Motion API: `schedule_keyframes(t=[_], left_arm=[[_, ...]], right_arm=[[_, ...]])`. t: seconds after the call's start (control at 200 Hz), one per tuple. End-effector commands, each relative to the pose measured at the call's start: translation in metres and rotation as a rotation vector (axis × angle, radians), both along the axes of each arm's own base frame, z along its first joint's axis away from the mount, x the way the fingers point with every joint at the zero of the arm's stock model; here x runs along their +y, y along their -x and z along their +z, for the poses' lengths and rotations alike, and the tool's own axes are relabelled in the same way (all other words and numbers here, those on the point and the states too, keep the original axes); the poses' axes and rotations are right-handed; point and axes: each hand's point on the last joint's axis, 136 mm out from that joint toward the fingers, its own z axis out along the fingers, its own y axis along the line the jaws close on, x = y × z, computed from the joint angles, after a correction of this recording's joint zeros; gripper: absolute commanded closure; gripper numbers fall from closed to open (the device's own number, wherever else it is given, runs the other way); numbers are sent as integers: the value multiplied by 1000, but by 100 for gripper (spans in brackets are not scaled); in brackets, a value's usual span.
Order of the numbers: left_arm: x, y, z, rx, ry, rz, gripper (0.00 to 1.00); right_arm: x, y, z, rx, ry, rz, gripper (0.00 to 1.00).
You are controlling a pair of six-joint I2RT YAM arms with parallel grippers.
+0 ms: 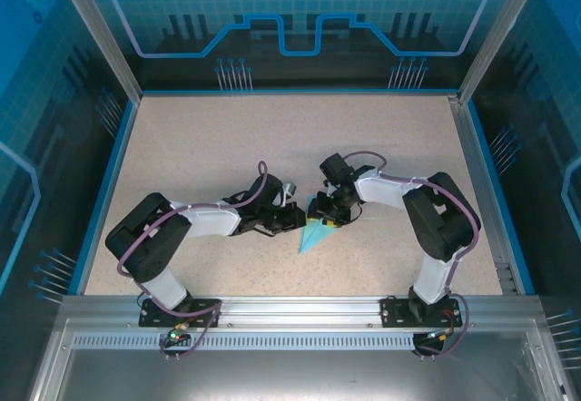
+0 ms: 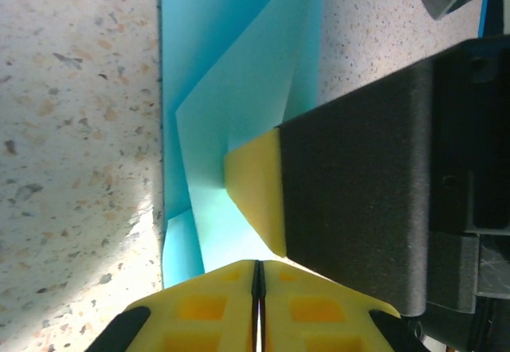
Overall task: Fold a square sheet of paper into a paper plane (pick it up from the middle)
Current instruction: Fourth fold the wing at the center of the table.
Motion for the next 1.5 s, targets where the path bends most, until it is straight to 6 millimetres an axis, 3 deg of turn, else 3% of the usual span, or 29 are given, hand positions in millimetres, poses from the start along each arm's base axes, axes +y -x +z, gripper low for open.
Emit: schedule_keyframes(t=[0.0,0.515,0.835,1.491], left_arm=[[-2,6,-3,23,31,-28,89],[-10,12,-13,61,37,-72,89],[0,10,-31,78,-41,-33,90],[7,7,-40,86,-94,-10,93]], right_arm=[[-45,50,-70,206,229,-15,52],[-43,52,-77,254,256,-42,50],[-44,55,-78,264,263,-47,51],[-39,49,-64,164,193,17,51]])
